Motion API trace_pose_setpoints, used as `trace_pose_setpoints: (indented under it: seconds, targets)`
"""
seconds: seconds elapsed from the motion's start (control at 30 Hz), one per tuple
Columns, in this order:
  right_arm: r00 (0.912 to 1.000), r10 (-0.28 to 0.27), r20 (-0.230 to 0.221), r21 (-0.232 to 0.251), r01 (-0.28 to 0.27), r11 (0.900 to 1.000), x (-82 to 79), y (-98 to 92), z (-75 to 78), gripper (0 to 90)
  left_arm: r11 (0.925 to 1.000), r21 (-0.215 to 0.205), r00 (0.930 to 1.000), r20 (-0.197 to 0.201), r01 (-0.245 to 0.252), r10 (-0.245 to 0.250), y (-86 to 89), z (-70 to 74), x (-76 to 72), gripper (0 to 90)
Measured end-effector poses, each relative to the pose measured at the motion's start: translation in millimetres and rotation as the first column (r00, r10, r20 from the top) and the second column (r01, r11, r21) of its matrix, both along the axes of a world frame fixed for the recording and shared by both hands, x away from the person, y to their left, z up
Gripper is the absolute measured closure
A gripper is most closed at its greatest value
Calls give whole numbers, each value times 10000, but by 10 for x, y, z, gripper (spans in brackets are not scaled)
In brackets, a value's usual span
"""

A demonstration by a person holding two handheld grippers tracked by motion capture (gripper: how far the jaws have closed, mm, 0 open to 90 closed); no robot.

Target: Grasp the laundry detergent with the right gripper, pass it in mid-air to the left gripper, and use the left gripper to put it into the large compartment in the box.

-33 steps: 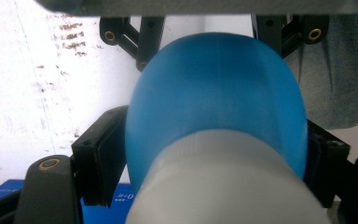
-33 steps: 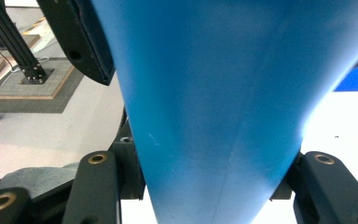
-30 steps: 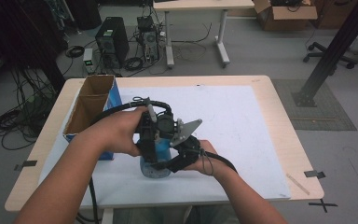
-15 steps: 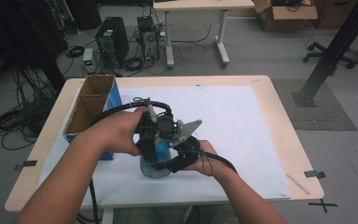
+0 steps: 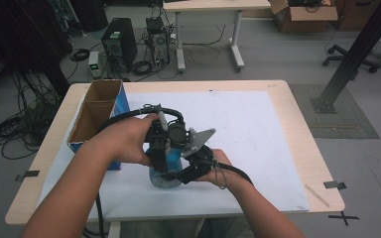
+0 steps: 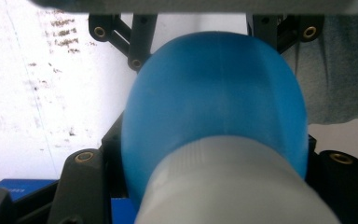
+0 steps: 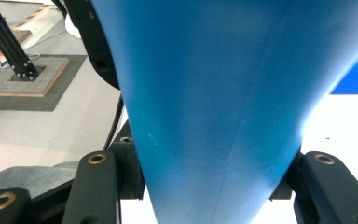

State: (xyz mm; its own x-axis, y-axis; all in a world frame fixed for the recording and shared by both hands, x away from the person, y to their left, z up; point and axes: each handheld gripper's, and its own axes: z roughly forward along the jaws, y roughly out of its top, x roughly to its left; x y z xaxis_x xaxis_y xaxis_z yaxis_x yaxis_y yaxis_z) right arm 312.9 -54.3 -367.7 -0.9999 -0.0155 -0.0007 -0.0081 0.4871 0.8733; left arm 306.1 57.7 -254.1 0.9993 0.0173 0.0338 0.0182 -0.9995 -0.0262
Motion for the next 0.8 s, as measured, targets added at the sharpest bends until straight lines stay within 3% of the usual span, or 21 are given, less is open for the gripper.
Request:
trace_pose_setpoints:
  seconds: [0.5, 0.57, 0.7, 0.77, 0.8]
  targets:
    - [9995, -214, 253, 459, 202, 9987, -1, -54, 32, 436, 9999, 89, 9998, 182, 54, -56, -47, 88, 1, 399]
    - [9996, -291, -37, 532, 293, 9982, -11, -64, 34, 431, 10000, 40, 9999, 144, 9, -9, -49, 91, 17, 399]
    - [9986, -462, -258, 741, 480, 9961, -11, -73, 35, 359, 9999, 113, 9997, 240, -36, 33, -62, 91, 30, 399]
    - [9982, -600, 95, 652, 593, 9961, 17, -81, 30, 321, 9999, 141, 9996, 285, -39, 35, -73, 86, 37, 398]
    - [9974, -725, 32, 682, 721, 9951, 17, -84, 30, 298, 9999, 134, 9995, 305, -54, 50, -76, 83, 37, 398]
